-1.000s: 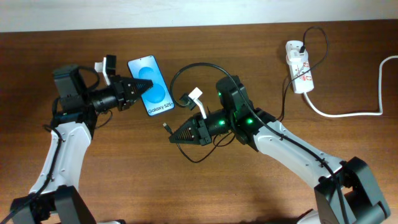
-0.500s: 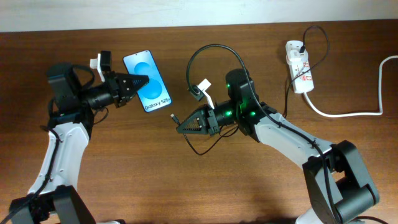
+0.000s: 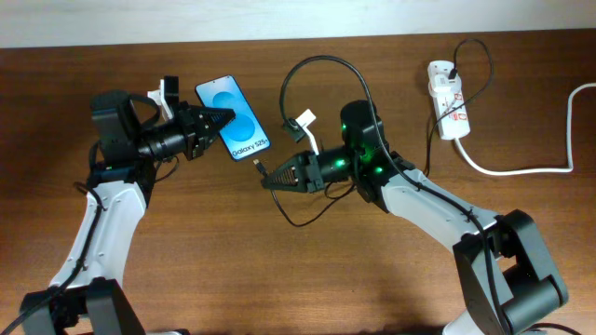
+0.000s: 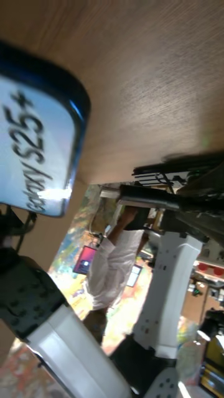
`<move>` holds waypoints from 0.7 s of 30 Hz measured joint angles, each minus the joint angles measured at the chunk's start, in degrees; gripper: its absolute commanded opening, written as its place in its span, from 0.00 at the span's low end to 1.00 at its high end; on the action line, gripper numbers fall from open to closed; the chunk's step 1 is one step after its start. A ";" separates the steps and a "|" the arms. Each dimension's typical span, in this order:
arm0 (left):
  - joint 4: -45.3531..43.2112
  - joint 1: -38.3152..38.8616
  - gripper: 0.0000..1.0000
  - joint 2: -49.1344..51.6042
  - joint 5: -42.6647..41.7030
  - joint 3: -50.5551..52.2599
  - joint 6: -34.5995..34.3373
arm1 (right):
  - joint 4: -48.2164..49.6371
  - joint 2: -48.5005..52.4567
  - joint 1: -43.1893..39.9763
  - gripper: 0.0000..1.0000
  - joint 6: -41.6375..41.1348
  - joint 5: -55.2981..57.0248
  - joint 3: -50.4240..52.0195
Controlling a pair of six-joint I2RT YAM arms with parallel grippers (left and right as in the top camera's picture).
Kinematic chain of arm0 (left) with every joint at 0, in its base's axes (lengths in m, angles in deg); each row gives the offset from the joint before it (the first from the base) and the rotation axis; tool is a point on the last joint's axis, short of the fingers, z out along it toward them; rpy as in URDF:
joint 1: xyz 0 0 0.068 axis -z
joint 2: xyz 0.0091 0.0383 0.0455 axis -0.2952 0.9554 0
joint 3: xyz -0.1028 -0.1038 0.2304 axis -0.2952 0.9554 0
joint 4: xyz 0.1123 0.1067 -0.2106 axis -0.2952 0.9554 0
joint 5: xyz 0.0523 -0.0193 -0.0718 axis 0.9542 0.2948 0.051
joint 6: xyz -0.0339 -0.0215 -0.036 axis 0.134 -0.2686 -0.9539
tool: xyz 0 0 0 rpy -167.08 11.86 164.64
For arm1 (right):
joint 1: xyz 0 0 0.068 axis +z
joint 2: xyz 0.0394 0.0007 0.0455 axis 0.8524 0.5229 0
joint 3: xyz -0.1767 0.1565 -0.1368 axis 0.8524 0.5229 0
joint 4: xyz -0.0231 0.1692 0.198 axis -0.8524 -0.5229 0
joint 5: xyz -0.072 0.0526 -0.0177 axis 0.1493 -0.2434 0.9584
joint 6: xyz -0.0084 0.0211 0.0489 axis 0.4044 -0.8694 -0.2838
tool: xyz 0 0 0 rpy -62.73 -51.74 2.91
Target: Plug charger to phone and switch on socket
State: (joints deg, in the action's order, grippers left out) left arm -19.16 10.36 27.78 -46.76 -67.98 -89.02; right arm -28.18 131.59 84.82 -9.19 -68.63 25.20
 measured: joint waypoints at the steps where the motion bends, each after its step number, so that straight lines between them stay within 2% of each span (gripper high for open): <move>1: 0.00 0.00 0.00 0.00 0.00 0.00 0.00 | 0.44 0.00 0.00 0.04 -0.98 0.59 0.00; 21: -0.02 -0.02 0.00 0.00 0.63 0.00 0.00 | 3.37 0.00 0.22 0.04 -7.21 3.61 0.00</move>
State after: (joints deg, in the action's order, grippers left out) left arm -19.18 10.34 27.78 -46.12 -67.98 -89.02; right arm -24.82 131.59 85.04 -16.41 -65.02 25.20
